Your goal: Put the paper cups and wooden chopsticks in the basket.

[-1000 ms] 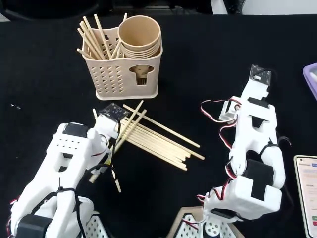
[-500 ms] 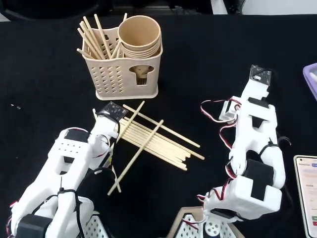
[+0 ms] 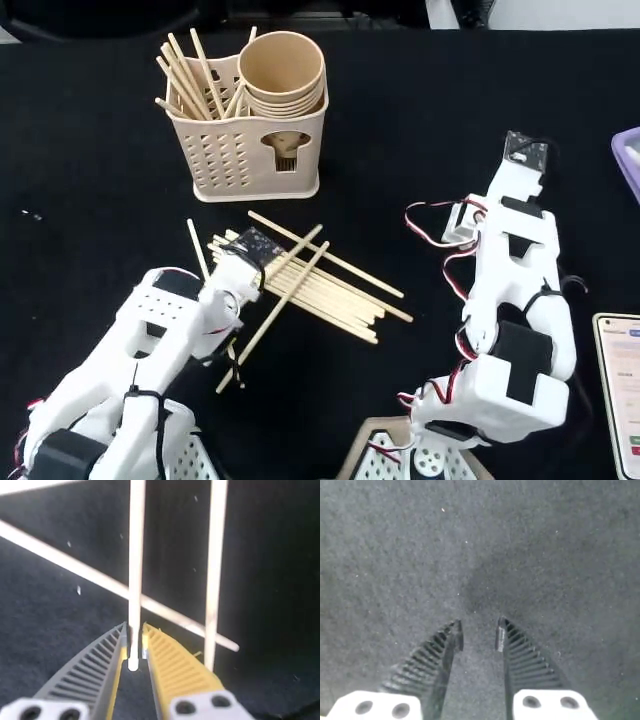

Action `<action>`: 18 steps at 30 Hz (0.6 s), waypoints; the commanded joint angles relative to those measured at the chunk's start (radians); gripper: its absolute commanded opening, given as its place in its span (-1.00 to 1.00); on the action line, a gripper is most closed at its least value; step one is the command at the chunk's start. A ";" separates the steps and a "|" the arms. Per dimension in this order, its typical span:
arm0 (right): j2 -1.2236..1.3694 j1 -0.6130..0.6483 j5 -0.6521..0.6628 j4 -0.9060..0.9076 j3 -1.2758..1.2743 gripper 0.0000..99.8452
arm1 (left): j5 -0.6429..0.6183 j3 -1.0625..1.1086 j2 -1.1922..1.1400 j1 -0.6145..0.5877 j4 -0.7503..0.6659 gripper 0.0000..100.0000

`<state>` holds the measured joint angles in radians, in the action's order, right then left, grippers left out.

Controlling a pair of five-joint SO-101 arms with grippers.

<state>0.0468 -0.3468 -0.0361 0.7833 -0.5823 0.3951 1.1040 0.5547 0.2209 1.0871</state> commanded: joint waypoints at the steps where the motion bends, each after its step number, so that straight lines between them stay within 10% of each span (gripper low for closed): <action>1: -0.004 -0.008 -0.009 0.003 0.051 -0.77 | -0.040 -0.131 0.025 0.021 0.104 -0.94; 18: -0.004 -0.008 -0.003 0.002 0.050 -0.77 | -0.196 -0.140 0.025 0.159 0.124 -0.77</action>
<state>0.0468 -0.3468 -0.0361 0.7833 -0.5823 0.2202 0.9597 0.5562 0.3498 1.2421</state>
